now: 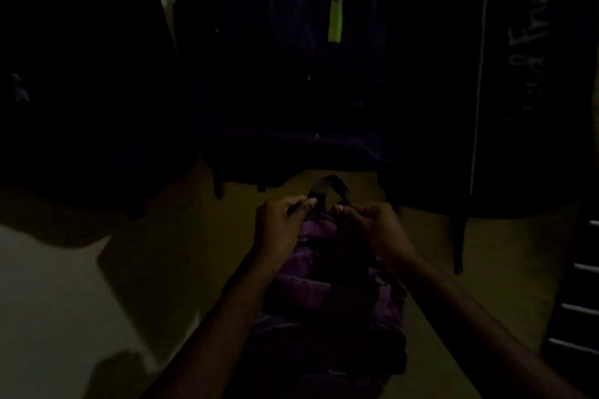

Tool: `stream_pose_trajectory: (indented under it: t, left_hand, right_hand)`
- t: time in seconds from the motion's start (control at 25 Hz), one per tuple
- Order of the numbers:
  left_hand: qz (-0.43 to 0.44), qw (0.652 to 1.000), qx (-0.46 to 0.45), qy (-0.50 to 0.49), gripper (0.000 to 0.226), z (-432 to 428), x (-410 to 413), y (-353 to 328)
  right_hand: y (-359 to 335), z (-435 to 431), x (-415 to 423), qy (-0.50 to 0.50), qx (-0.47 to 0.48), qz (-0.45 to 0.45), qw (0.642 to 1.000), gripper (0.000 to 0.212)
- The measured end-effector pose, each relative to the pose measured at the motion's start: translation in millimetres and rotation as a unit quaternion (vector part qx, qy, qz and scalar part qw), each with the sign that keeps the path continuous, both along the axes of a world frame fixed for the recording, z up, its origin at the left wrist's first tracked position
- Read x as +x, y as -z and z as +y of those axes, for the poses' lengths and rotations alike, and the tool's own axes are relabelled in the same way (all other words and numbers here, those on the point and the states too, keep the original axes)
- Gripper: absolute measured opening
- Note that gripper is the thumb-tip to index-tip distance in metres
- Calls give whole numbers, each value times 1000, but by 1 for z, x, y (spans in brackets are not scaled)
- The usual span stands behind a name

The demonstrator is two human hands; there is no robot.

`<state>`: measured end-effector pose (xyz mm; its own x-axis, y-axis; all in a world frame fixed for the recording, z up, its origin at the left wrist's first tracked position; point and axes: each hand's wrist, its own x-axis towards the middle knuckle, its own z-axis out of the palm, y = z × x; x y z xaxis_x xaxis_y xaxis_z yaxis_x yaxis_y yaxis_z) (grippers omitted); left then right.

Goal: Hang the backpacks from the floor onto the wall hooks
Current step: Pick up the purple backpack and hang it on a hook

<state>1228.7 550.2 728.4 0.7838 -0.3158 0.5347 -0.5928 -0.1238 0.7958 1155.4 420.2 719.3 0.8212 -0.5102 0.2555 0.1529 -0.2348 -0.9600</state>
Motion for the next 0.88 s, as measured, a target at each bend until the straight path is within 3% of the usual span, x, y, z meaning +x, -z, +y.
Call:
stream_pose_trajectory:
  t: [0.32,0.68,0.88]
  left_hand:
    - [-76,988,-106,83,33,-11,39,-97]
    - [-82,971,-125,185,30,-51,-12,-103]
    - [-61,954,-166,241,28,-94,-37,-144]
  right_hand:
    - [-113,5,15,101,-84,-65,989,19]
    - [-123,-13,-61,226,-178,-33,957,14]
    - [-162,-43,-91,267,-200,-51,941,17]
